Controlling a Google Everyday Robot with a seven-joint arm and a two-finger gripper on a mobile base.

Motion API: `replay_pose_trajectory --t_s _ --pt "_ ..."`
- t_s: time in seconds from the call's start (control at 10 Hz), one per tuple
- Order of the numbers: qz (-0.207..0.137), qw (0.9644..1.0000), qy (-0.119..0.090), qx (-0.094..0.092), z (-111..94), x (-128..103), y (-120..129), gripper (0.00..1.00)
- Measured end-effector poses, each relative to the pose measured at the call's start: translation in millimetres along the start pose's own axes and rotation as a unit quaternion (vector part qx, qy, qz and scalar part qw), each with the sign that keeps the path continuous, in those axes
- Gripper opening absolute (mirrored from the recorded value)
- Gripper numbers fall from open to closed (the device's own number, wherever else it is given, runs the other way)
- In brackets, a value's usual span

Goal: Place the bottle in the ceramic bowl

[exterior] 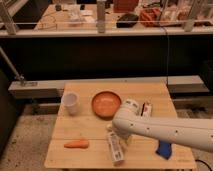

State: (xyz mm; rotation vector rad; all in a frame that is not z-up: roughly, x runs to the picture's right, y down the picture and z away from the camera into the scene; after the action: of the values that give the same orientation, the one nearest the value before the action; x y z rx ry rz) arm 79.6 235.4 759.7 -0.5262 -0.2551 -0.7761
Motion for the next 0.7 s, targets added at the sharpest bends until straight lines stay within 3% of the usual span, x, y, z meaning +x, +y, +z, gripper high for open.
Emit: replay_pose_trajectory --t_s 0.7 --pt "-0.005 0.9998 -0.017 -0.005 22 -2 2 0.80"
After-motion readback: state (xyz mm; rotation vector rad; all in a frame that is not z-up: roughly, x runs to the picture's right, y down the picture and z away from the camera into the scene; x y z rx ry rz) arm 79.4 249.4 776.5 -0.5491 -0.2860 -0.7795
